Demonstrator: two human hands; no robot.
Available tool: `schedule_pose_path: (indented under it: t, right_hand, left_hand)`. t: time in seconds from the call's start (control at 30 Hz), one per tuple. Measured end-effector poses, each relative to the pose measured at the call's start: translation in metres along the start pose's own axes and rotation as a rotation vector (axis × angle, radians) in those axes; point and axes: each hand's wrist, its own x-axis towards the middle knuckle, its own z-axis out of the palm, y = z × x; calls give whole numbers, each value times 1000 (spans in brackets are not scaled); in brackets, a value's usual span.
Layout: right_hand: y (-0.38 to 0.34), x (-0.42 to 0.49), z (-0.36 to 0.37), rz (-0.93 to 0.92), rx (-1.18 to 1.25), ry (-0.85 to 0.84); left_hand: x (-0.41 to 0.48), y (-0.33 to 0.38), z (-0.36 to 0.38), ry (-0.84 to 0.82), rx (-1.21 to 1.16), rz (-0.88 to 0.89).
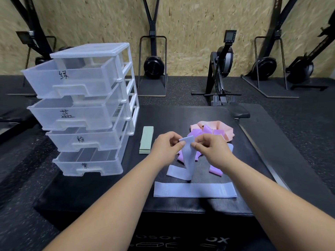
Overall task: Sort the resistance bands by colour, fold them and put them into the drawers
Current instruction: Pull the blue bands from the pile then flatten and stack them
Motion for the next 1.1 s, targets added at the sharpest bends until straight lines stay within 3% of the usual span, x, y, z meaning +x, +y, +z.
schedule_pose_path:
  t: [0.33,0.5,0.8,1.1]
  right_hand:
    - [-13,7,13,-121,-68,-52]
    - [2,6,14,-50,-70,-236]
    - [32,-4,-21,-41,-353,-228]
    - [61,-23,-45,-7,-504,-313]
  left_hand:
    - [9,13,-20,-76,316,145]
    - [10,8,-31,86,115,102]
    - [-1,-35,-59,387,-128,-105]
    - [-28,-67,-36,306,-200,-263]
